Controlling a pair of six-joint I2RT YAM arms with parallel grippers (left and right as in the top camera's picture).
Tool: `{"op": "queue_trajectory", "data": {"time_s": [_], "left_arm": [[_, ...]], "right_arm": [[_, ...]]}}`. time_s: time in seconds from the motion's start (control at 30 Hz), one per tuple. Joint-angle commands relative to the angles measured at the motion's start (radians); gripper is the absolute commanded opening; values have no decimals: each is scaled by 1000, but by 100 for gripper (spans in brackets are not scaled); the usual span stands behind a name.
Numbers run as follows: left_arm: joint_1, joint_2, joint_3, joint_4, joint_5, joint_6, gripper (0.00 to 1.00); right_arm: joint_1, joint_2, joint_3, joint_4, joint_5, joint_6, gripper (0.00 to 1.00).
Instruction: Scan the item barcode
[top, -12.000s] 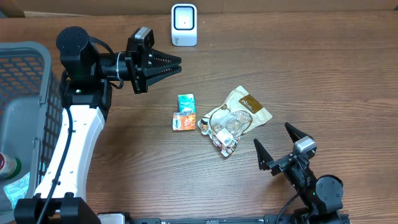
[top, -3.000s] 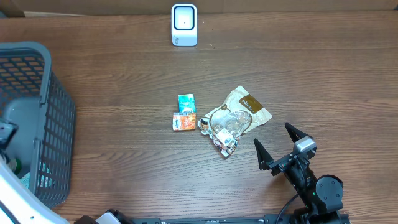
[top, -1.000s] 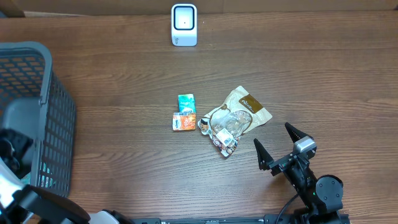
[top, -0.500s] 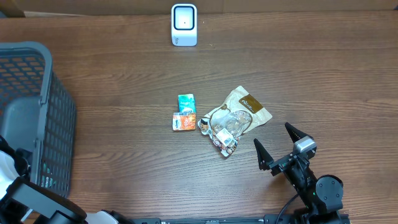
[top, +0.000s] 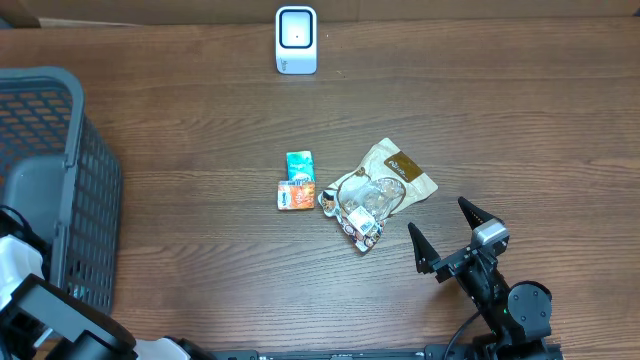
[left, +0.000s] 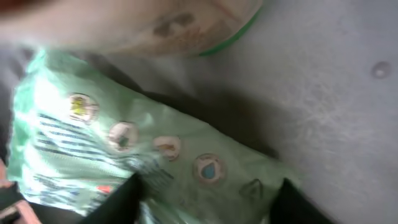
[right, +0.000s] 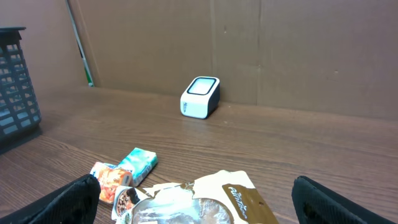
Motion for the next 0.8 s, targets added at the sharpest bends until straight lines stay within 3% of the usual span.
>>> {"op": "queue_trajectory", "data": {"time_s": [0.0, 0.57, 0.6, 0.67, 0.7, 0.77], "left_arm": [[-16, 72, -17, -8, 51, 17, 4], [-15, 35, 282, -309, 37, -22, 4], [-15, 35, 294, -322, 38, -33, 14], [-15, 35, 297, -322, 50, -34, 50], [-15, 36, 296, -322, 61, -33, 59], [-15, 37, 293, -319, 76, -34, 63]], "right_arm": [[4, -10, -11, 5, 2, 3, 100], [4, -10, -11, 5, 2, 3, 100], [4, -10, -11, 5, 2, 3, 100], [4, -10, -11, 5, 2, 3, 100], [4, -10, -11, 5, 2, 3, 100], [4, -10, -11, 5, 2, 3, 100]]}}
